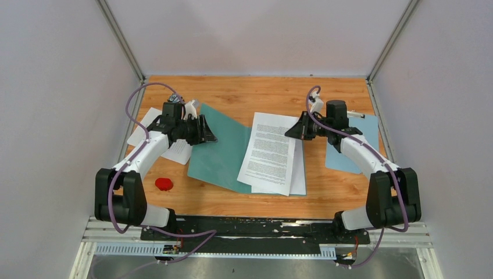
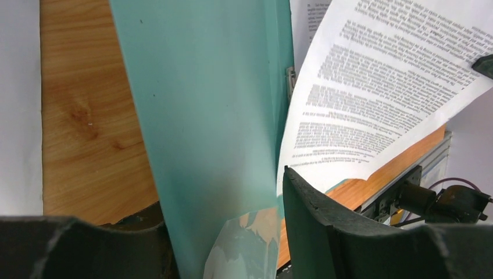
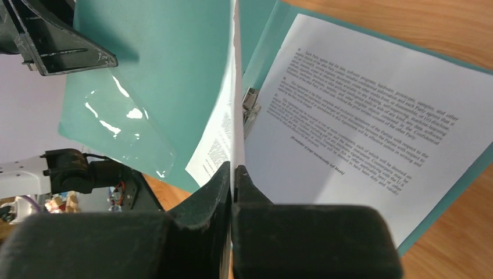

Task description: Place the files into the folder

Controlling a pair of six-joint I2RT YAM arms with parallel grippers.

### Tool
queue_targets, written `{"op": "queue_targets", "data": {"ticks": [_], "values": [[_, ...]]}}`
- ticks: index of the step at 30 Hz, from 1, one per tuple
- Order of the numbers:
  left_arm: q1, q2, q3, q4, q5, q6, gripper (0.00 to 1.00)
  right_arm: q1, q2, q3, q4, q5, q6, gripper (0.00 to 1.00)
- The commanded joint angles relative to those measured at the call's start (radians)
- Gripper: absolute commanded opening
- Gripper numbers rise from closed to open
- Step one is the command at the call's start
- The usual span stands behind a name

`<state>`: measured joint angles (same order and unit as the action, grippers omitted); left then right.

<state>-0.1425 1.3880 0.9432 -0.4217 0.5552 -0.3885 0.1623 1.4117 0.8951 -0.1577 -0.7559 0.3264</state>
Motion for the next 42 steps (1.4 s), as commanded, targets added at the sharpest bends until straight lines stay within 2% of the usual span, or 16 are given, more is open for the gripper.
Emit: {"op": "queue_targets", "data": {"ticks": [1, 6, 14, 20, 27, 42], "values": [[-0.003, 0.001, -0.004, 0.033, 0.019, 0.013, 0.54, -0.002, -0.026, -0.015, 0.141, 0.038, -0.069, 0.00], [-0.003, 0.006, -0.038, 0.098, 0.049, -0.033, 0.48, -0.003, -0.031, -0.039, 0.202, 0.045, -0.069, 0.00], [-0.015, -0.005, -0.077, 0.120, 0.053, -0.044, 0.46, -0.002, 0.033, -0.045, 0.249, -0.054, -0.058, 0.00], [-0.016, -0.018, -0.028, 0.015, 0.028, 0.032, 0.52, 0.002, 0.048, -0.065, 0.301, -0.130, -0.042, 0.00], [-0.016, -0.013, 0.006, 0.007, 0.045, 0.035, 0.58, 0.012, 0.080, -0.084, 0.340, -0.158, -0.019, 0.00], [-0.016, -0.007, 0.037, -0.011, 0.061, 0.060, 0.60, 0.050, 0.123, -0.093, 0.512, -0.211, 0.052, 0.00]]}}
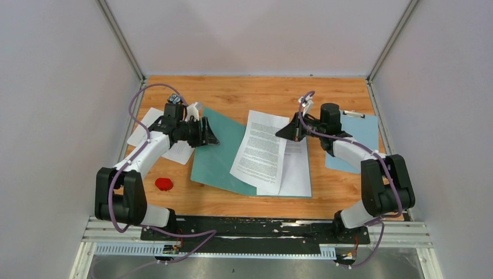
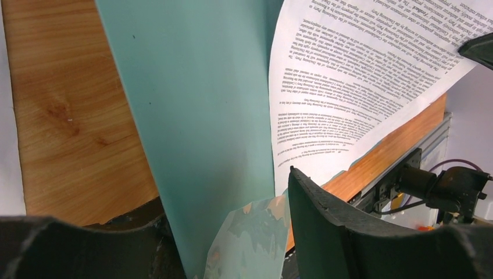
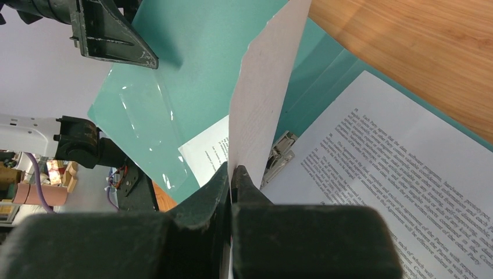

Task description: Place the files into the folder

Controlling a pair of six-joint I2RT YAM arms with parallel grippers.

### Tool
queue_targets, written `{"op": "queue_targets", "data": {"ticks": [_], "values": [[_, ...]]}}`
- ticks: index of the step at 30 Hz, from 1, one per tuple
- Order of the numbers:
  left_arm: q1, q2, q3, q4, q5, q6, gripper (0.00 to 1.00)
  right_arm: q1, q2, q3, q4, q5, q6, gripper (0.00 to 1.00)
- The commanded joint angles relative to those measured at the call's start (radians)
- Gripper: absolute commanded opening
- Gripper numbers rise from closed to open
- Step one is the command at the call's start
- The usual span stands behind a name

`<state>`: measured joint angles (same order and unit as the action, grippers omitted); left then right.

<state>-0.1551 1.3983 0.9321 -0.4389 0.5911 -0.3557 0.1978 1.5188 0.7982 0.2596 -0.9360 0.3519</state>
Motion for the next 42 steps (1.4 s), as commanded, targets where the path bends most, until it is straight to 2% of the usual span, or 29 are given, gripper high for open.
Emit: {"op": "queue_targets", "data": {"ticks": [1, 4, 13, 18, 22, 24, 27, 29, 37, 42], "values": [[-0.003, -0.016, 0.047, 0.008, 0.029, 0.026, 0.60, 0.017, 0.026, 0.003, 0.104, -0.030, 0.035, 0.00], [-0.003, -0.017, 0.041, 0.021, 0.044, 0.017, 0.60, 0.020, 0.054, 0.003, 0.104, -0.010, 0.048, 0.03], [-0.003, -0.012, 0.039, 0.021, 0.038, 0.018, 0.60, 0.027, 0.101, -0.008, 0.182, -0.015, 0.108, 0.03], [-0.003, -0.008, 0.055, -0.014, -0.002, 0.044, 0.60, 0.028, 0.052, 0.011, 0.074, 0.029, 0.028, 0.03], [-0.003, -0.006, 0.046, 0.010, 0.019, 0.024, 0.60, 0.029, 0.074, 0.022, 0.056, 0.007, 0.027, 0.03], [-0.003, -0.004, 0.032, 0.038, 0.048, 0.003, 0.60, 0.032, 0.087, 0.016, 0.036, 0.029, 0.028, 0.07], [-0.003, 0.009, 0.025, 0.062, 0.079, -0.017, 0.59, 0.031, 0.103, 0.018, -0.031, 0.105, 0.019, 0.21], [-0.003, 0.010, 0.025, 0.060, 0.074, -0.017, 0.58, 0.031, 0.112, 0.030, -0.083, 0.156, 0.017, 0.26], [-0.003, 0.011, 0.039, -0.003, -0.002, 0.021, 0.56, 0.037, 0.133, 0.025, -0.247, 0.306, 0.033, 0.38], [-0.006, 0.013, 0.036, -0.008, -0.029, 0.023, 0.55, 0.051, 0.131, -0.007, -0.238, 0.338, 0.068, 0.39]]}}
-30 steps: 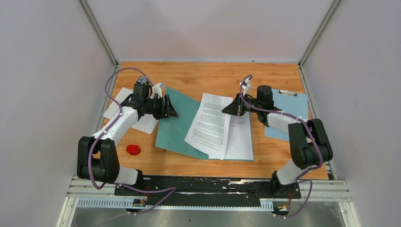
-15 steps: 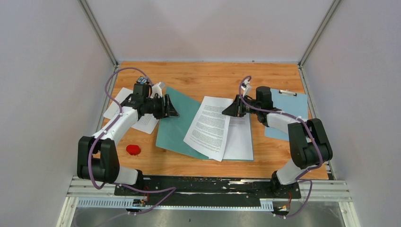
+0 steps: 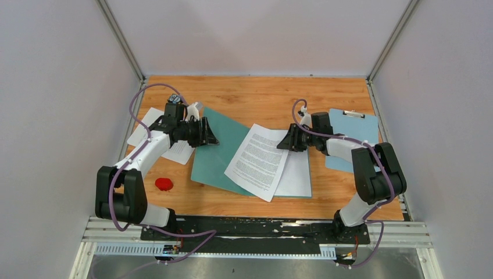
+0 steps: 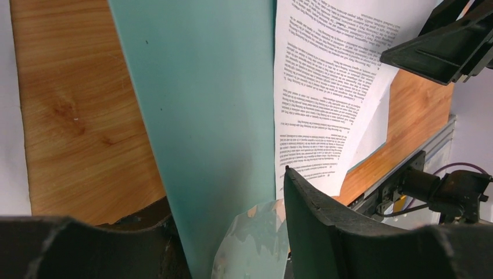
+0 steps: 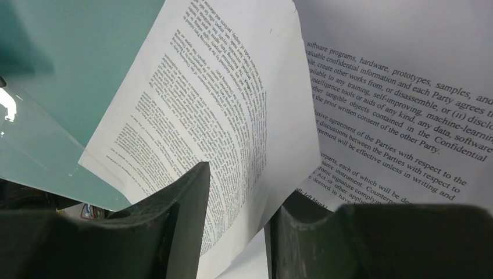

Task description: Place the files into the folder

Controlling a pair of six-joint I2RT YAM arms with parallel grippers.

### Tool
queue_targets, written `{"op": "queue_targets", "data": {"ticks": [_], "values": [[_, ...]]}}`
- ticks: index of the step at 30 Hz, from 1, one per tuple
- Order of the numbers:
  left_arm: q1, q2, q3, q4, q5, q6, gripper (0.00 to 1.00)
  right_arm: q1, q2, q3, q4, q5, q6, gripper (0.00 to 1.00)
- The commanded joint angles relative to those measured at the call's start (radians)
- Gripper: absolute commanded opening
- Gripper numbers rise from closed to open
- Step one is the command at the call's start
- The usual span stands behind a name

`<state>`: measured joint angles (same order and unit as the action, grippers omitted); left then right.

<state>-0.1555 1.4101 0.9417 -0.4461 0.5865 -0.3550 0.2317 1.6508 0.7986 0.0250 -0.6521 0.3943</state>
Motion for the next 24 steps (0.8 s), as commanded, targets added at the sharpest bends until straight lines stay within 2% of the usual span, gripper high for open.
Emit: {"op": "queue_targets", "data": {"ticks": [1, 7, 11, 19, 24], "values": [[-0.006, 0.002, 0.025, 0.003, -0.025, 0.021, 0.55, 0.021, 0.004, -0.010, 0.000, 0.058, 0.030, 0.38], [-0.016, 0.010, 0.025, -0.005, -0.042, 0.030, 0.52, 0.031, 0.037, -0.024, 0.041, 0.075, 0.029, 0.18], [-0.034, 0.055, 0.037, -0.012, -0.049, 0.056, 0.52, 0.028, 0.041, -0.015, 0.104, -0.004, -0.036, 0.06], [-0.093, 0.070, 0.013, 0.068, -0.030, 0.002, 0.53, 0.029, 0.040, 0.033, 0.156, -0.131, -0.078, 0.03], [-0.098, 0.050, 0.017, 0.094, 0.003, 0.001, 0.60, 0.029, 0.060, 0.033, 0.211, -0.168, -0.066, 0.02]]}}
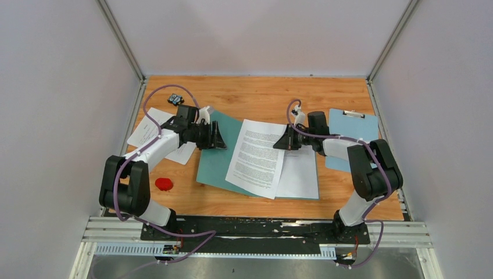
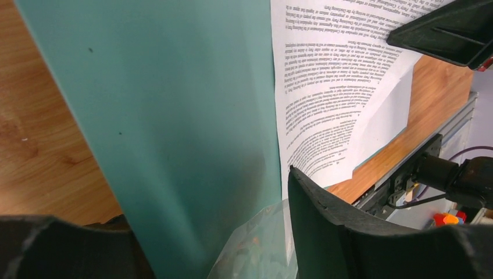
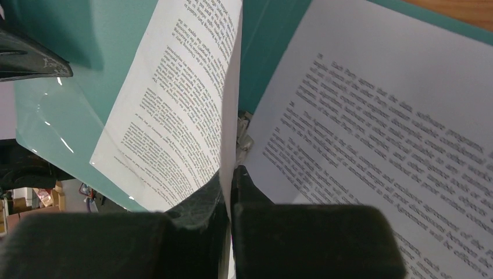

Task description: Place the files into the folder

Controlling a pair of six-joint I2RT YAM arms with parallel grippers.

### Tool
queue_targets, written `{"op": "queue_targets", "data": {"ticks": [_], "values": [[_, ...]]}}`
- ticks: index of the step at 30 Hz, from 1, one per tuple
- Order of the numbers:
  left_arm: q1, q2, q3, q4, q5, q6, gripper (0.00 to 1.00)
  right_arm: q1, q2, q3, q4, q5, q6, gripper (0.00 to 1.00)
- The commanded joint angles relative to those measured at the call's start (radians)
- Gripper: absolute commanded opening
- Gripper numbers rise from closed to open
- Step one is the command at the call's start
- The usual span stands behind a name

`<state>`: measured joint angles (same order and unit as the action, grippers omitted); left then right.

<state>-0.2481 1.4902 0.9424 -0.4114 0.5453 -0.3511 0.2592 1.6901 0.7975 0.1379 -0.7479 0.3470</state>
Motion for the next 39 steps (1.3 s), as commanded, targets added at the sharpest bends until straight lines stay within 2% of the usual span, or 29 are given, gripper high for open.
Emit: {"op": "queue_targets", "data": {"ticks": [1, 7, 10, 23, 32, 39], "values": [[-0.004, -0.033, 0.022, 0.059, 0.055, 0.002, 0.62, 0.001, 0.026, 0.039, 0.106, -0.078, -0.019, 0.02], [-0.003, -0.026, 0.074, 0.059, 0.141, 0.008, 0.76, 0.003, 0.065, 0.070, 0.119, -0.093, -0.015, 0.02], [-0.001, -0.020, 0.089, 0.077, 0.168, -0.005, 0.79, 0.002, 0.084, 0.080, 0.131, -0.097, -0.013, 0.02], [0.023, 0.027, 0.133, 0.067, 0.077, -0.014, 0.78, 0.002, 0.139, 0.103, 0.180, -0.122, 0.024, 0.02], [0.023, 0.038, 0.059, 0.192, 0.069, -0.090, 0.71, 0.006, 0.171, 0.109, 0.236, -0.155, 0.076, 0.03], [0.020, 0.009, -0.029, 0.293, 0.078, -0.133, 0.70, 0.036, 0.193, 0.113, 0.278, -0.142, 0.135, 0.03]]}}
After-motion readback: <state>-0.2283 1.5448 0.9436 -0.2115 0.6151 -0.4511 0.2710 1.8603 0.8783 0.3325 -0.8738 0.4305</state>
